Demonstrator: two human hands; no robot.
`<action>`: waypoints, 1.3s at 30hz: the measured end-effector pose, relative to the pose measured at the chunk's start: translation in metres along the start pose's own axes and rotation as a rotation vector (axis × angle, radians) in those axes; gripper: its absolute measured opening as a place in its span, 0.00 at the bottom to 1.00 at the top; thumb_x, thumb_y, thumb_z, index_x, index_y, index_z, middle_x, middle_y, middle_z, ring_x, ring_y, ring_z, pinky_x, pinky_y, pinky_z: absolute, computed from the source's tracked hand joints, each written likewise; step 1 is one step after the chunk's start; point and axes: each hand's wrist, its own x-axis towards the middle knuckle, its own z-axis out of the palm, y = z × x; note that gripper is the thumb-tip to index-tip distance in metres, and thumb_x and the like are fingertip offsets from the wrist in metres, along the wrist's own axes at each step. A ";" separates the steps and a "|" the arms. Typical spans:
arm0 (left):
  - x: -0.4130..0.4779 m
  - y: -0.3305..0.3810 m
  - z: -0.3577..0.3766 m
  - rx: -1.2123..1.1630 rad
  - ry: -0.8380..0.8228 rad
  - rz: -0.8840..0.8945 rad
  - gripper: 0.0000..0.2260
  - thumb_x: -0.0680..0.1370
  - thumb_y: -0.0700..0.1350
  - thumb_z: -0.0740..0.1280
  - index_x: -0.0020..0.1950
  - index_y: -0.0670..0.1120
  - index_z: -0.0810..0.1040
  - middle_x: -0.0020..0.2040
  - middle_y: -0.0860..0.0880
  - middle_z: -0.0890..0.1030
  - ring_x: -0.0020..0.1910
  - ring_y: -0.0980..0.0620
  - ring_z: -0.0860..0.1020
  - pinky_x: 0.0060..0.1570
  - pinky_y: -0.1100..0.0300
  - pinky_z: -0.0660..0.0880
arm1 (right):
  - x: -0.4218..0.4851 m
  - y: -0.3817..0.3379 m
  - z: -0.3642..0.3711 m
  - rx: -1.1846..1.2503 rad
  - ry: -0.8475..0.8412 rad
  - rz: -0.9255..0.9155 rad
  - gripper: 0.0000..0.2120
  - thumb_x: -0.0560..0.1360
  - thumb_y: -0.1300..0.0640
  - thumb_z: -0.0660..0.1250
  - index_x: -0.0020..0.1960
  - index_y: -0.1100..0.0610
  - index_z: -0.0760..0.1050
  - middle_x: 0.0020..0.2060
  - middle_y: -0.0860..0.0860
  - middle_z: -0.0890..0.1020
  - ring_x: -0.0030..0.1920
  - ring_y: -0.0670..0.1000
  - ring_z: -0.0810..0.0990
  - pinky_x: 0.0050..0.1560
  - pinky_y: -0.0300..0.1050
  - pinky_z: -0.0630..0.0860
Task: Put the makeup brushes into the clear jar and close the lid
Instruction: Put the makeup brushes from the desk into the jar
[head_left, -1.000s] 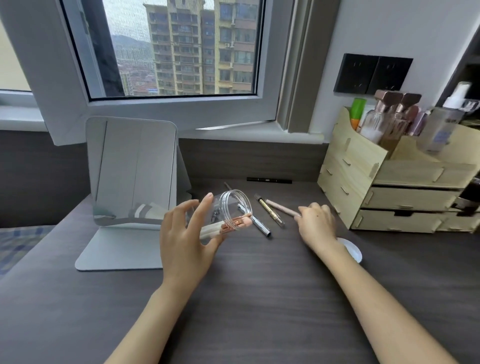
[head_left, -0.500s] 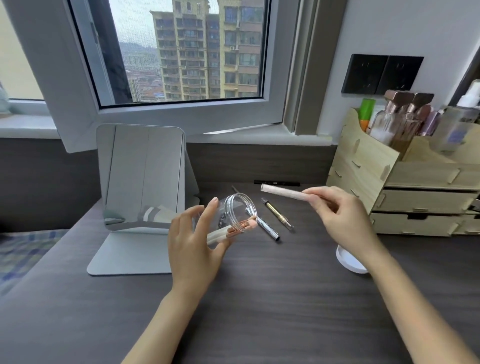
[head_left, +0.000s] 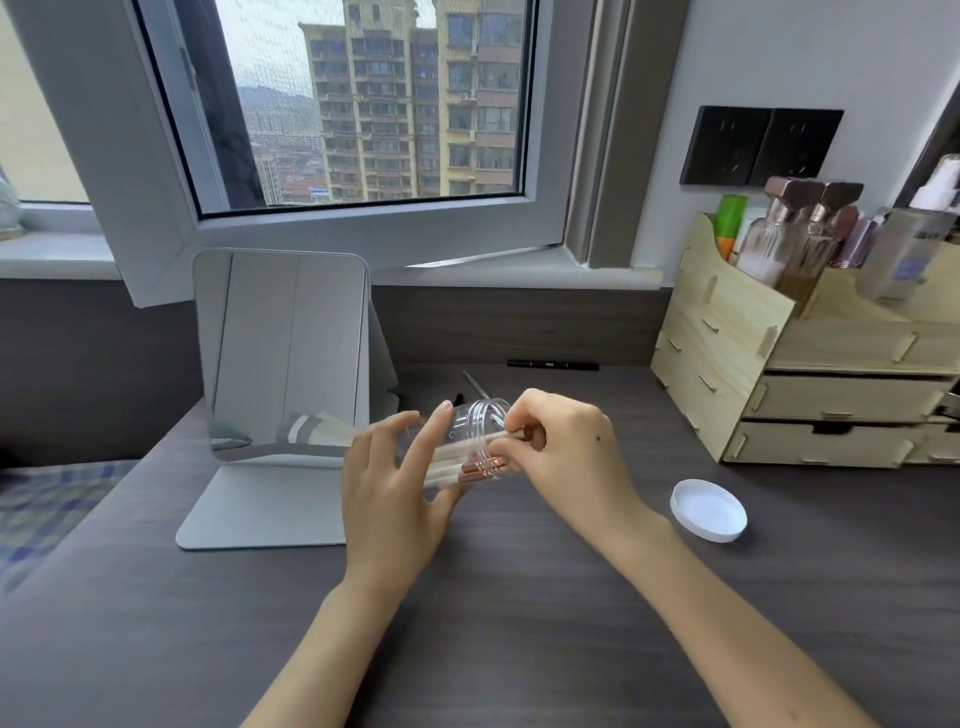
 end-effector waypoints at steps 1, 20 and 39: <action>0.000 0.000 0.000 0.001 0.003 -0.001 0.35 0.63 0.47 0.79 0.66 0.52 0.69 0.55 0.41 0.78 0.55 0.45 0.71 0.54 0.53 0.69 | 0.002 0.002 0.002 0.025 0.017 0.021 0.08 0.66 0.57 0.75 0.38 0.60 0.80 0.33 0.50 0.79 0.34 0.48 0.73 0.37 0.41 0.70; 0.004 -0.005 -0.005 -0.007 0.077 -0.199 0.36 0.60 0.44 0.81 0.65 0.47 0.74 0.51 0.40 0.77 0.49 0.40 0.75 0.50 0.55 0.67 | -0.002 0.086 0.045 -0.298 -0.075 0.393 0.11 0.77 0.54 0.63 0.49 0.61 0.80 0.48 0.57 0.81 0.51 0.59 0.78 0.49 0.49 0.72; 0.000 -0.001 -0.003 -0.051 0.060 0.006 0.31 0.67 0.52 0.76 0.67 0.51 0.69 0.56 0.42 0.77 0.55 0.47 0.72 0.53 0.56 0.69 | -0.024 -0.011 -0.002 0.424 0.113 0.143 0.05 0.67 0.57 0.75 0.37 0.55 0.79 0.31 0.48 0.83 0.31 0.45 0.78 0.36 0.44 0.77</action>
